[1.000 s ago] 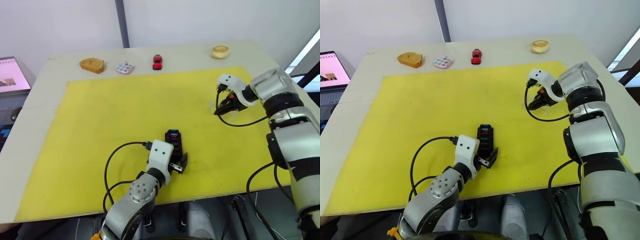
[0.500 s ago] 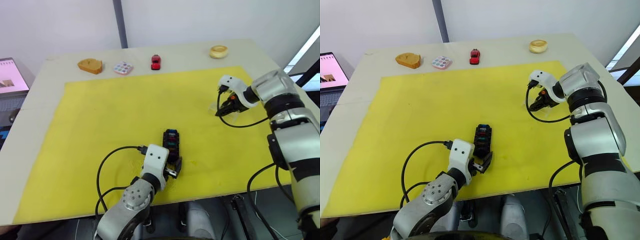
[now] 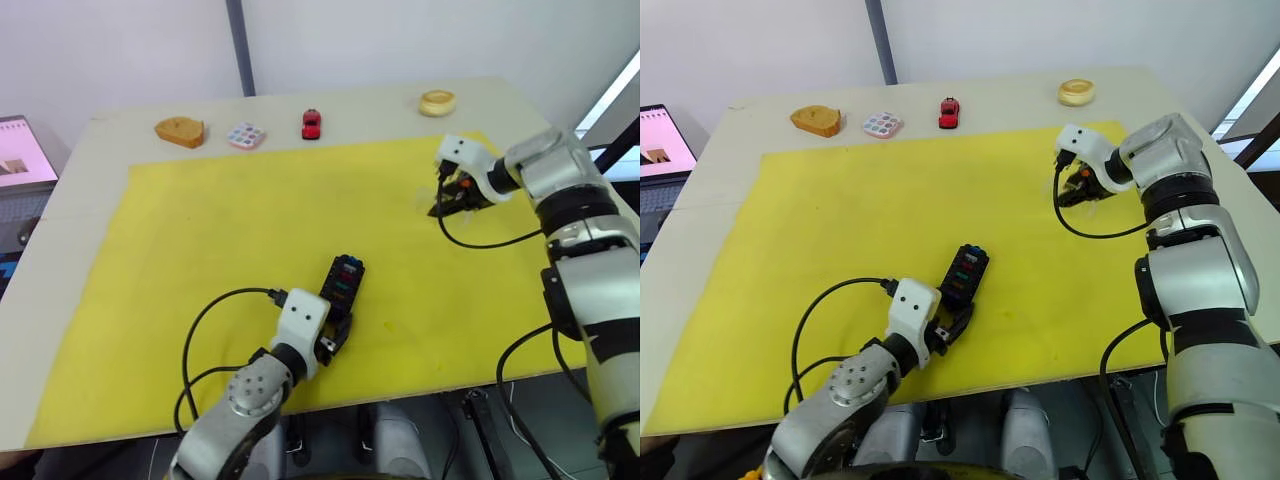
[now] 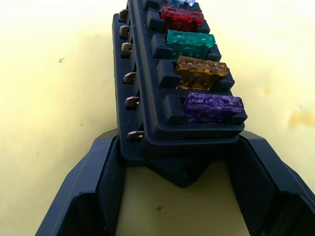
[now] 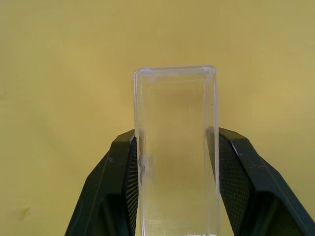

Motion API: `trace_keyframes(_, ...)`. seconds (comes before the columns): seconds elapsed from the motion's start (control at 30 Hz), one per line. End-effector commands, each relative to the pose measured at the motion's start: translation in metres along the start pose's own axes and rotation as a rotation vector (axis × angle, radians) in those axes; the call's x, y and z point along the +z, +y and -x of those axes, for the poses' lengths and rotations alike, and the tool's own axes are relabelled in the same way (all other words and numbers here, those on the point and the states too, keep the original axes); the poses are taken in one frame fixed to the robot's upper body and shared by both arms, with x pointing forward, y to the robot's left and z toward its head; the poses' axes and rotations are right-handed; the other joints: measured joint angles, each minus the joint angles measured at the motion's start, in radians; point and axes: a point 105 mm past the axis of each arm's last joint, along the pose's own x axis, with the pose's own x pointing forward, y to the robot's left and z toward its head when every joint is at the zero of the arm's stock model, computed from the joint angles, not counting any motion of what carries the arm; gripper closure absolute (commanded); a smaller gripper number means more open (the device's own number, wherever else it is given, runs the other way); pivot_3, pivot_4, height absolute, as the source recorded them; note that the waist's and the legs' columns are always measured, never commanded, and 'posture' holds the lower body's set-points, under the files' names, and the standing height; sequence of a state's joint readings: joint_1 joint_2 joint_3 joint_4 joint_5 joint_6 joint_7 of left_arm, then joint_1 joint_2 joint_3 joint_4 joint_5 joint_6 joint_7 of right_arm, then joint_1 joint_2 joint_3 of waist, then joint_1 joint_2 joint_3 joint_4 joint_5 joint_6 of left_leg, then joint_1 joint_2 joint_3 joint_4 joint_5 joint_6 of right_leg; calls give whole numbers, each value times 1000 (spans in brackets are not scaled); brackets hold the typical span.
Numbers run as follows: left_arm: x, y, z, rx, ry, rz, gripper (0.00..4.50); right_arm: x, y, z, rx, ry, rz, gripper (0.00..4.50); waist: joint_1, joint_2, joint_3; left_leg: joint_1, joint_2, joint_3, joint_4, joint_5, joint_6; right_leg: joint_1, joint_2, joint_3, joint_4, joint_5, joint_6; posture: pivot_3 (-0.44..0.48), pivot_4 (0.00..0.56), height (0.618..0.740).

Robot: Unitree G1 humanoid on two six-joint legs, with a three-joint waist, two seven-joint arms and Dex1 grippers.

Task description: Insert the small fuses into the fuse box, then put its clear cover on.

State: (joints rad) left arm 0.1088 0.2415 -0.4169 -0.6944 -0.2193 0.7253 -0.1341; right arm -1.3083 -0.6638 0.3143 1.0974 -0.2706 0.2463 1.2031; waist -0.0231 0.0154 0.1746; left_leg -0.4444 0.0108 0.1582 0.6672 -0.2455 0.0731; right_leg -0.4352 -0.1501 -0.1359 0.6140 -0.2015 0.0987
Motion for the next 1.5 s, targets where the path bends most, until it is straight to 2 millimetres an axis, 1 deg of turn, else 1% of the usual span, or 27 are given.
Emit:
trace_keyframes(0.03, 11, 11, 11, -105, -17, -51, 2021, 28, -9, 17, -23, -122, 12, 2855, 1, 0, 0, 0, 0, 0, 0, 0, 0, 0, 0, 0, 0, 0, 0, 0, 150, 740)
trace_keyframes(0.07, 12, 14, 13, -129, -7, -72, 2021, 34, -7, 18, -14, -152, 47, 2855, 2, 0, 0, 0, 0, 0, 0, 0, 0, -1, 0, 0, 0, 0, 0, 0, 150, 740)
trace_keyframes(0.1, 17, 17, 17, -225, 6, -96, 2021, 46, -1, 22, 31, -217, 108, 2855, 2, 0, 0, 0, 0, 0, 0, 0, 0, 0, 0, 0, 0, 0, 0, 0, 150, 740)
trace_keyframes(0.13, 22, 19, 21, -294, 13, -111, 2021, 54, 4, 26, 63, -259, 151, 2855, 2, 0, 1, 0, 0, 0, 0, 0, 0, 0, 1, 0, 0, 0, 0, 0, 150, 740)
trace_keyframes(0.2, 28, 27, 29, -474, 79, -178, 2021, 63, 20, 32, 159, -298, 258, 2855, 4, 0, 1, -1, 0, 0, 0, 1, -1, -1, 1, 0, 1, 1, 1, 0, 150, 740)
trace_keyframes(0.23, 29, 33, 29, -519, 111, -202, 2021, 64, 27, 34, 196, -295, 301, 2855, 6, 0, 1, -1, 0, 1, 0, 1, -1, -1, 2, -1, 1, 1, 2, 0, 150, 740)
trace_keyframes(0.33, 34, 47, 25, -602, 153, -271, 2021, 65, 41, 36, 277, -269, 336, 2855, 9, 0, 1, -1, -2, 1, 0, 1, -1, 1, 1, -2, 0, 1, 2, 0, 150, 740)
trace_keyframes(0.37, 38, 50, 21, -638, 152, -278, 2021, 65, 41, 33, 244, -238, 362, 2855, 10, 0, 1, -1, -2, 1, 0, 1, -1, 1, 1, -2, 0, 1, 2, 0, 150, 740)
trace_keyframes(0.43, 47, 54, 11, -723, 143, -287, 2021, 73, 45, 32, 226, -241, 394, 2855, 14, 0, 1, -1, -2, 1, 1, 1, -1, 1, 0, -2, 0, 1, 2, 0, 150, 740)
trace_keyframes(0.53, 49, 64, -3, -803, 164, -297, 2021, 93, 67, 40, 316, -320, 420, 2855, 7, 0, 1, -1, -2, 1, 1, 1, 0, 1, 1, -2, 1, 1, 2, 0, 150, 740)
trace_keyframes(0.6, 45, 73, -14, -809, 199, -325, 2021, 97, 81, 42, 369, -309, 448, 2855, 6, 0, 1, 0, -2, 2, 1, 2, 2, 1, 1, -2, 1, 1, 2, 0, 150, 740)
trace_keyframes(0.67, 43, 82, -26, -782, 206, -330, 2021, 94, 93, 40, 401, -270, 470, 2855, 4, 0, 1, 0, -1, 2, 1, 3, 2, 1, 2, -2, 1, 1, 2, 0, 150, 740)
trace_keyframes(0.73, 36, 86, -28, -809, 248, -309, 2021, 92, 101, 34, 386, -216, 476, 2855, 4, 0, 1, 0, -1, 2, 1, 3, 2, 0, 2, -3, 1, 1, 2, 0, 150, 740)
trace_keyframes(0.83, 21, 92, -24, -861, 344, -375, 2021, 103, 113, 30, 368, -187, 440, 2855, 3, 0, 1, -1, -1, 2, 1, 2, 1, -1, 0, -2, 2, 1, 2, 0, 150, 740)
trace_keyframes(0.9, 22, 94, -30, -840, 336, -388, 2021, 109, 120, 32, 388, -181, 412, 2855, 3, 0, 1, -1, -1, 2, 1, 1, -1, -3, -1, -2, 3, 1, 2, 0, 150, 740)
trace_keyframes(0.97, 23, 93, -33, -831, 334, -370, 2021, 116, 130, 33, 398, -178, 412, 2855, 4, 0, 1, -1, 0, 2, 1, 1, -1, -4, -1, -2, 4, 1, 2, 0, 150, 740)
trace_keyframes(1.03, 21, 94, -32, -830, 334, -336, 2021, 114, 143, 27, 393, -125, 449, 2855, 4, 0, 1, -2, 0, 2, 2, 1, -1, -4, -1, -2, 4, 1, 2, 0, 150, 740)
trace_keyframes(1.1, 21, 95, -31, -825, 331, -326, 2021, 110, 151, 24, 399, -89, 470, 2855, 5, 0, 1, -2, 0, 2, 2, 1, -1, -4, -1, -2, 4, 1, 2, 0, 150, 740)
trace_keyframes(1.13, 20, 94, -33, -821, 329, -325, 2021, 108, 155, 24, 408, -81, 471, 2855, 5, 0, 1, -2, 0, 2, 2, 1, -1, -4, -1, -2, 4, 1, 1, 0, 150, 740)
trace_keyframes(1.17, 20, 94, -35, -816, 325, -328, 2021, 110, 161, 21, 405, -97, 467, 2855, 6, 0, 1, -2, 0, 2, 2, 1, -1, -4, -2, -2, 4, 1, 1, 0, 150, 740)
trace_keyframes(1.23, 20, 92, -40, -802, 309, -337, 2021, 110, 176, 20, 446, -110, 471, 2855, 9, 0, 1, -2, -1, 2, 3, 1, -1, -4, -2, -2, 4, 1, 1, 0, 150, 740)
trace_keyframes(1.3, 20, 92, -43, -785, 293, -350, 2021, 109, 184, 20, 461, -114, 477, 2855, 11, -1, 1, -2, -1, 2, 3, 1, -1, -4, -2, -3, 4, 1, 1, 0, 150, 740)
trace_keyframes(1.37, 17, 91, -42, -790, 302, -357, 2021, 109, 190, 20, 473, -118, 491, 2855, 12, -1, 1, -2, -1, 1, 5, 1, 0, -4, -2, -3, 5, 1, 1, 0, 150, 740)
trace_keyframes(1.5, 14, 88, -40, -815, 320, -362, 2021, 109, 196, 19, 475, -126, 533, 2855, 11, 0, 1, -2, 0, 0, 10, -1, 2, -4, -2, -4, 6, 1, 1, 0, 150, 740)
